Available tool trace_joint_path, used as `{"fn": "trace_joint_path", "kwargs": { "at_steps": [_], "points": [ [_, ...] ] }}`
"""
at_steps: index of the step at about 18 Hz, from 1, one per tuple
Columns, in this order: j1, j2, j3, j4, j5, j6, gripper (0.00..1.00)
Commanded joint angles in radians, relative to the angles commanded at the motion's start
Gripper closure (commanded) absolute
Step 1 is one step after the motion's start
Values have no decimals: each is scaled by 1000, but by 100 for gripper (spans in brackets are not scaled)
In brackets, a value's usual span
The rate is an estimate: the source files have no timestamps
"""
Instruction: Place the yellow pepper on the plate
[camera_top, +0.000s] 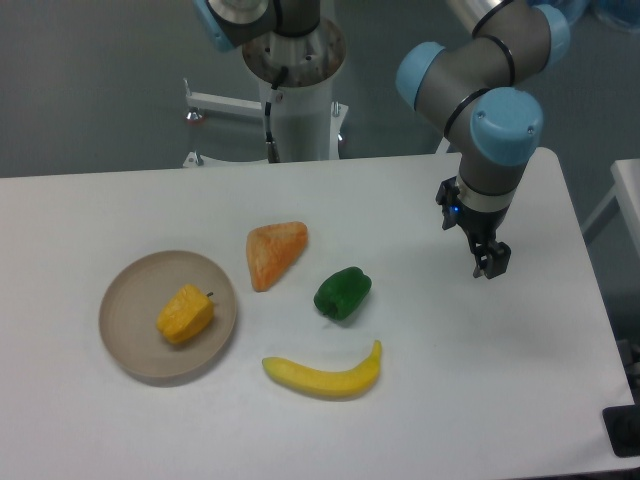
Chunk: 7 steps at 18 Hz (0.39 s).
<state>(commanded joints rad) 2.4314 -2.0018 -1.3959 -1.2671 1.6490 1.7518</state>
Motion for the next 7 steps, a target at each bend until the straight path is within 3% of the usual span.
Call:
{"fn": "trace_joint_path", "kwargs": {
  "at_steps": [7],
  "points": [
    [-2,-3,5,0,-34,-12,0]
  ]
}}
